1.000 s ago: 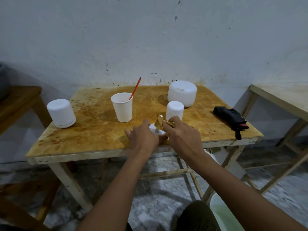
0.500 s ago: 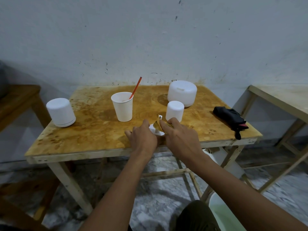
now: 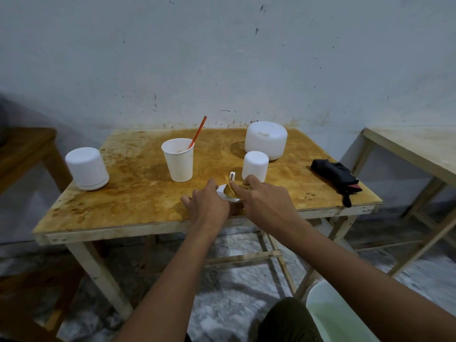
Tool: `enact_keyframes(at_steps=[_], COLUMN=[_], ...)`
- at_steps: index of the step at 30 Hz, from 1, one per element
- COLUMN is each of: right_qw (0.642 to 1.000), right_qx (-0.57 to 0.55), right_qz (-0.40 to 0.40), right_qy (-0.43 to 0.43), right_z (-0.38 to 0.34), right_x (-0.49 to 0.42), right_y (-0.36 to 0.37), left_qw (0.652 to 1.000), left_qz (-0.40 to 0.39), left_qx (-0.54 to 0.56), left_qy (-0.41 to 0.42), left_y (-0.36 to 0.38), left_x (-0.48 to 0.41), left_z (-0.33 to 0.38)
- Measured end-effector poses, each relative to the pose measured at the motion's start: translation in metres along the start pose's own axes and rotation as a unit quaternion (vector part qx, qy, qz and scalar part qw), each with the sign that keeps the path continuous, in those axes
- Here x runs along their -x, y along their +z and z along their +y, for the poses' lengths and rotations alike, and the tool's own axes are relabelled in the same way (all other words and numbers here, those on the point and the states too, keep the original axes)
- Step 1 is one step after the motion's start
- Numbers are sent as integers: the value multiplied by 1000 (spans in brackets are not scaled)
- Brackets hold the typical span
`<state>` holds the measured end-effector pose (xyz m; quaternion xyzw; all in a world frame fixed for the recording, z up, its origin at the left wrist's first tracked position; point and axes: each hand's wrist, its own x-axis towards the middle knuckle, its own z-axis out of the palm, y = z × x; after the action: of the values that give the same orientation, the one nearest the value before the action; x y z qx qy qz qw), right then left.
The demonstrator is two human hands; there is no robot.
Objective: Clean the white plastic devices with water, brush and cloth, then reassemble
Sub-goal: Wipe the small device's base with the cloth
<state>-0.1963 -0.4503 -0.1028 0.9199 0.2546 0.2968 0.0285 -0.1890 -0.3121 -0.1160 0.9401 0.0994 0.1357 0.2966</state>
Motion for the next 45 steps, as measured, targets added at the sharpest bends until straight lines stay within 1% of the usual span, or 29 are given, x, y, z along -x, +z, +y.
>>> enact_keyframes(at_steps=[3,7,10,12,16,18,20,22,23,25,27,28,31,34,35,37,38,40,42,44,45], right_qw=[1000,1000,998,997,992,989,980,961,945,897,849,831,795,756,757,778,798,843,868,882,890], right_qx=[-8,-20,-48,-74,-106,-101,-123,-192,-237,-328,-371,-381,-396,-423,-414,-366,-324,-201,-92,-35,-15], right_qz=[7,10,32,28,-57,-92,-131,-143,-139,-117,-102,-101,-100,-140,-163,-193,-196,-214,-231,-228,-212], right_qy=[12,-21,10,26,31,55,87,136,176,271,361,392,449,479,479,473,470,451,429,412,403], right_z=[2,5,8,8,12,17,23,33,40,59,81,90,120,150,157,166,168,169,164,156,153], right_x=[1,2,4,6,10,7,5,4,3,2,1,2,1,-6,-9,-12,-13,-12,-12,-15,-17], right_y=[1,7,10,13,13,11,8,4,0,-5,-6,-5,3,14,18,27,31,34,33,30,28], left_qw=[1000,1000,999,999,996,994,992,990,990,992,993,993,992,987,986,984,983,983,983,983,983], left_qz=[-12,-11,-30,-45,-84,-103,-122,-132,-131,-121,-114,-113,-127,-158,-167,-178,-182,-184,-183,-182,-184], left_qx=[8,8,13,13,7,10,0,-12,-11,-4,0,1,5,2,-3,-9,-9,-6,-4,-1,4], left_qy=[-3,5,2,-1,12,23,36,43,43,40,36,33,18,6,3,0,-2,-2,-2,-1,0], left_y=[-1,2,4,4,2,0,-3,-4,-5,-4,-2,-1,2,2,1,1,1,3,5,6,6], left_x=[0,-3,-7,-9,-16,-18,-20,-23,-25,-28,-32,-34,-41,-49,-51,-54,-55,-56,-56,-56,-57], left_z=[0,-3,-5,-7,-12,-13,-13,-13,-12,-10,-8,-7,-3,2,3,3,2,-1,-2,-3,-4])
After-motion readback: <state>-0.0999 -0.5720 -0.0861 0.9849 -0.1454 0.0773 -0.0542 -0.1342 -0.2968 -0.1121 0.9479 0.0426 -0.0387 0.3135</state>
